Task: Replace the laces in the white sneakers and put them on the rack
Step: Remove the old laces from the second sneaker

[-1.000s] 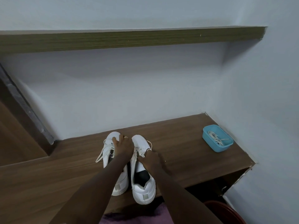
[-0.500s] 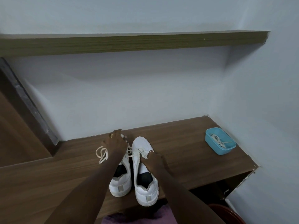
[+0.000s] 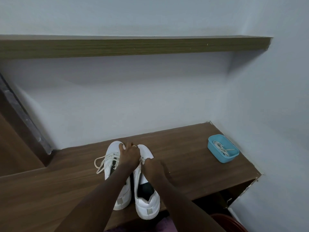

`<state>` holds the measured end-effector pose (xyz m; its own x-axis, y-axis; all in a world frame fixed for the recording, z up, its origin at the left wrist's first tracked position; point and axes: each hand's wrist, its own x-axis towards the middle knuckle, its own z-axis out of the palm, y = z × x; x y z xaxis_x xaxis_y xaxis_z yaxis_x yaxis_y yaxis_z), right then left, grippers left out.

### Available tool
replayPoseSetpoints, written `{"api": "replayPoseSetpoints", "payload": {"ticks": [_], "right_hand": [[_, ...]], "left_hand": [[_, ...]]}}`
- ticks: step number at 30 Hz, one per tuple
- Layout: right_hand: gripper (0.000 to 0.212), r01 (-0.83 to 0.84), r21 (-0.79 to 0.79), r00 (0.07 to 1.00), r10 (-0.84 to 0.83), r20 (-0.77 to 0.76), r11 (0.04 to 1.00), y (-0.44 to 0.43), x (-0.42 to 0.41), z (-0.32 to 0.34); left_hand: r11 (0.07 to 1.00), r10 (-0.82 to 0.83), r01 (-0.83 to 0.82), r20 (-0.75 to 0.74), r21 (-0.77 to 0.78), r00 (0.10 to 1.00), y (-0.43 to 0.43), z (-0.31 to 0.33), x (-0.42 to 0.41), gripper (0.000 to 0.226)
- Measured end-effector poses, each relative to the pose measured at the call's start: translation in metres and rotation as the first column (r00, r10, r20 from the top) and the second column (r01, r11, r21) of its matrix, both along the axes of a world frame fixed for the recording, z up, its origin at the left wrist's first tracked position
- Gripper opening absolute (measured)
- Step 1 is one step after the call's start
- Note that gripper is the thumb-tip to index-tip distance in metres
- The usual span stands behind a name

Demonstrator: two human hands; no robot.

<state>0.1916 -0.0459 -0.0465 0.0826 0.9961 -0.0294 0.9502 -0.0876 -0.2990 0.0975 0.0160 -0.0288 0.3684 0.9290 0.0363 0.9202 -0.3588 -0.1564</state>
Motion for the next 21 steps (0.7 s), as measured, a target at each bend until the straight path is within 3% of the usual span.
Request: {"api": "replayPoseSetpoints", "payload": {"ticks": [3,5,8,9,13,17,19,21], "right_hand": [[0.030,-0.009,-0.057,1.000,0.009,-0.015,0.998,0.003,0.005,0.000],[0.031,0.005,-0.052,1.000,-0.006,-0.025,0.999,0.002,0.008,-0.001],[0.034,0.043,-0.054,0.997,-0.046,-0.063,0.998,-0.001,0.008,-0.001],[0.035,0.070,-0.059,0.993,-0.075,-0.096,0.996,-0.002,0.008,-0.002],[0.042,0.151,-0.020,0.981,-0.152,-0.117,0.988,0.000,0.010,-0.003],[0.036,0.129,0.009,0.979,-0.126,-0.159,0.992,0.007,0.014,0.002],[0.032,0.101,0.002,0.974,-0.098,-0.203,0.995,0.013,0.015,0.006],[0.032,0.026,-0.020,0.982,-0.029,-0.185,0.999,0.020,0.014,0.009]], "left_hand": [[0.980,0.178,-0.191,0.190,0.050,0.965,0.007,-0.005,-0.017,0.026],[0.926,0.348,-0.377,0.337,0.021,0.875,0.012,-0.001,-0.029,0.024],[0.717,0.662,-0.663,0.507,-0.214,0.552,0.021,0.013,-0.045,0.025],[0.676,0.701,-0.691,0.513,-0.256,0.495,0.025,0.014,-0.051,0.026],[0.775,0.629,-0.558,0.452,-0.297,0.633,0.035,-0.003,-0.063,0.030],[0.837,0.540,-0.495,0.490,-0.233,0.684,0.024,-0.003,-0.045,0.031],[0.888,0.448,-0.432,0.509,-0.158,0.735,0.019,-0.003,-0.036,0.032],[0.951,0.307,-0.267,0.527,-0.152,0.792,0.018,-0.006,-0.030,0.027]]}}
